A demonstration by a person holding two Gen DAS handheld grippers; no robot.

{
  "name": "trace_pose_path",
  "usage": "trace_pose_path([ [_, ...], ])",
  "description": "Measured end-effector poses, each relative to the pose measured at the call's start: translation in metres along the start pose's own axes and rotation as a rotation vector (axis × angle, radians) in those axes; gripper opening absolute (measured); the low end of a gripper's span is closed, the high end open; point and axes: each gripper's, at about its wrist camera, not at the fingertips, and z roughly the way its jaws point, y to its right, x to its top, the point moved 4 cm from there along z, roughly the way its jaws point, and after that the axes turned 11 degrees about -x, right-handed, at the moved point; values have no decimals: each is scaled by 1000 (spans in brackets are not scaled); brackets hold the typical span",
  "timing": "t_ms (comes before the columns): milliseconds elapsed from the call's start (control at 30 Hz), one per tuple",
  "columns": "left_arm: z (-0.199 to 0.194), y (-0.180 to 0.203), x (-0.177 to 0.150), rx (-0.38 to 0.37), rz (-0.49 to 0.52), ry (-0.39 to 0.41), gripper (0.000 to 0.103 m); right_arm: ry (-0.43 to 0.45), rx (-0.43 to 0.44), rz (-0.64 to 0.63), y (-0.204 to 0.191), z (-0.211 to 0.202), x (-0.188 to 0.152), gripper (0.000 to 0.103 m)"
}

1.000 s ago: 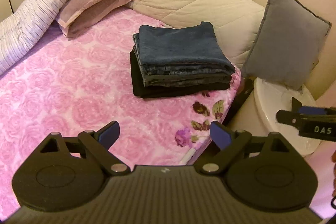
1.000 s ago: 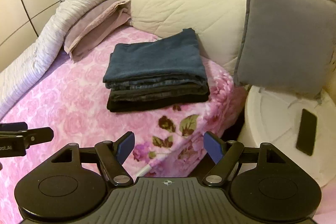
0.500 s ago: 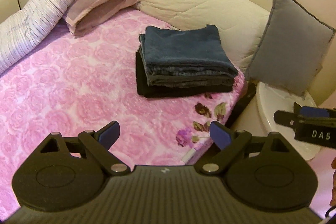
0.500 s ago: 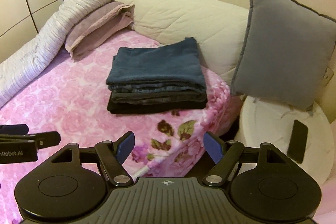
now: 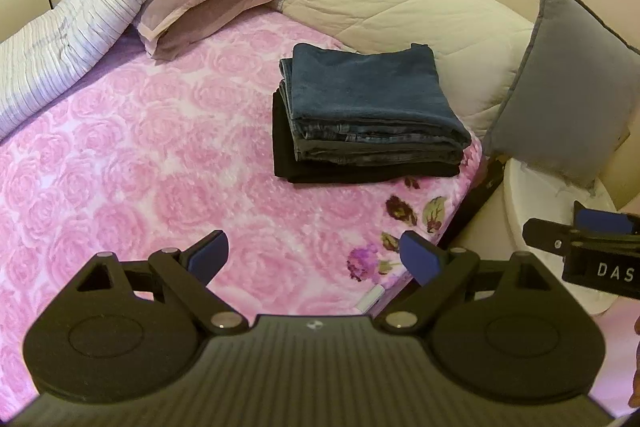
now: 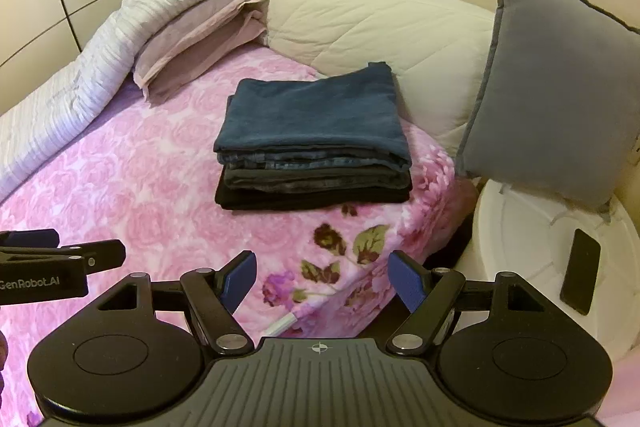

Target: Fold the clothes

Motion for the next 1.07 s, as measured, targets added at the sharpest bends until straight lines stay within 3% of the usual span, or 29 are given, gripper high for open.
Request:
trace_pose_path([
  [967,9,7,6,-5,41,20,91,-14,-8,-9,-2,3,1,76],
  [1067,8,9,7,-4,42,37,97,-12,-11,-12,-2,2,1,76],
])
